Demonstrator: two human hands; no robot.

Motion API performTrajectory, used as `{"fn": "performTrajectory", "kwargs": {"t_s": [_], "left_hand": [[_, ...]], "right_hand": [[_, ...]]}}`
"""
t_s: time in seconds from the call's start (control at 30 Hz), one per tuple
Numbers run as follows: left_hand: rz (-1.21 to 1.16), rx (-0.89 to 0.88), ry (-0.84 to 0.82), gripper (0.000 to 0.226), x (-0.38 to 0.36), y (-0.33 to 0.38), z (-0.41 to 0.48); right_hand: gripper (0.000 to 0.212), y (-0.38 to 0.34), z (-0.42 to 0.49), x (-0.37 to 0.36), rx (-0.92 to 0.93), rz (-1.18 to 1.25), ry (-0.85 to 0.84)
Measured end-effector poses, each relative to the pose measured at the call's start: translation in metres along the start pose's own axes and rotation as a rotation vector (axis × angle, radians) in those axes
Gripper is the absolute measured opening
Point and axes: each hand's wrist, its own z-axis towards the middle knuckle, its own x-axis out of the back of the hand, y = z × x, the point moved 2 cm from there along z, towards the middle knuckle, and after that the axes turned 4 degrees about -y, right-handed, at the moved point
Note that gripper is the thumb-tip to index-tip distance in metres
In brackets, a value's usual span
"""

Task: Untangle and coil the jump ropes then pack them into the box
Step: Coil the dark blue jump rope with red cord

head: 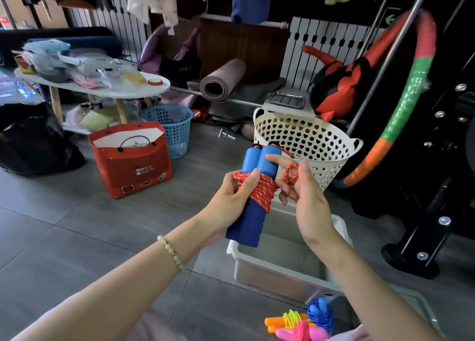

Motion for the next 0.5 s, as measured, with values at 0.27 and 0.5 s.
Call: {"fn": "performTrajectory", "kwargs": {"t_s": [0.27,0.5], "left_hand": [[-0.058,-0.015,-0.242,0.091,0.008,0.002,-0.001],[-0.135,-0.031,-0.201,0.084,0.015,0.001,0.002]], "right_hand": [[0.014,0.000,0.001,0.007,-0.023,0.172,-0.007],[0.003,0.001,-0.001,0.006,0.080,0.147,-0.051]]}}
